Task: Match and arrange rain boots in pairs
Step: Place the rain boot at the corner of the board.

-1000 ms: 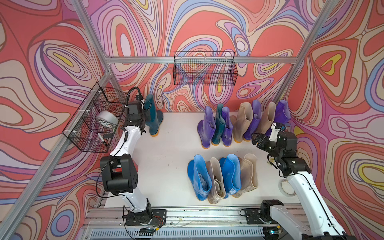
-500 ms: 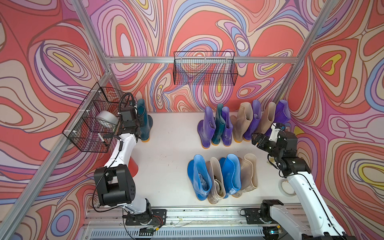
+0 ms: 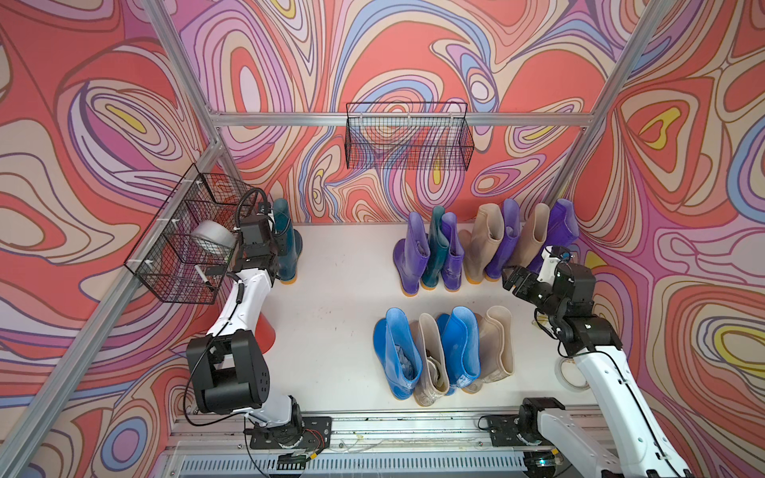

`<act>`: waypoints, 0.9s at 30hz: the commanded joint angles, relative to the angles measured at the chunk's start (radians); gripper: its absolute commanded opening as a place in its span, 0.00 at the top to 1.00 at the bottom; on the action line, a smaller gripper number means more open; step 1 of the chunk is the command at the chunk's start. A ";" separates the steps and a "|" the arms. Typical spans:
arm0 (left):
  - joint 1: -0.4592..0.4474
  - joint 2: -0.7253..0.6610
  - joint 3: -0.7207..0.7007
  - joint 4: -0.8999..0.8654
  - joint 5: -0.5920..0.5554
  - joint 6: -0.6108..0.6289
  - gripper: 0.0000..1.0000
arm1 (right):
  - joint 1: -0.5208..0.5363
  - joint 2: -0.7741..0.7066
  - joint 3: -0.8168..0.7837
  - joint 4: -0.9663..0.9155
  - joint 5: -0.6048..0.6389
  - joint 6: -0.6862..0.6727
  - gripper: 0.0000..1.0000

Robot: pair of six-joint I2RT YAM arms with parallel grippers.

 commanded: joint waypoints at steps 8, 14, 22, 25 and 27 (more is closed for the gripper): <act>0.008 -0.076 -0.038 0.106 -0.005 0.025 0.62 | 0.005 -0.007 -0.004 -0.010 0.012 -0.009 0.12; 0.008 -0.101 -0.052 0.102 -0.001 0.015 0.36 | 0.004 -0.003 -0.009 -0.001 0.012 -0.014 0.12; 0.008 -0.173 -0.054 0.046 0.036 -0.001 0.29 | 0.005 0.010 0.000 0.005 0.007 -0.025 0.12; 0.008 -0.207 -0.052 0.025 0.050 -0.016 0.27 | 0.005 0.015 -0.001 0.010 0.000 -0.024 0.12; 0.008 -0.225 -0.050 0.014 0.059 -0.028 0.25 | 0.004 0.018 0.000 0.015 -0.006 -0.025 0.12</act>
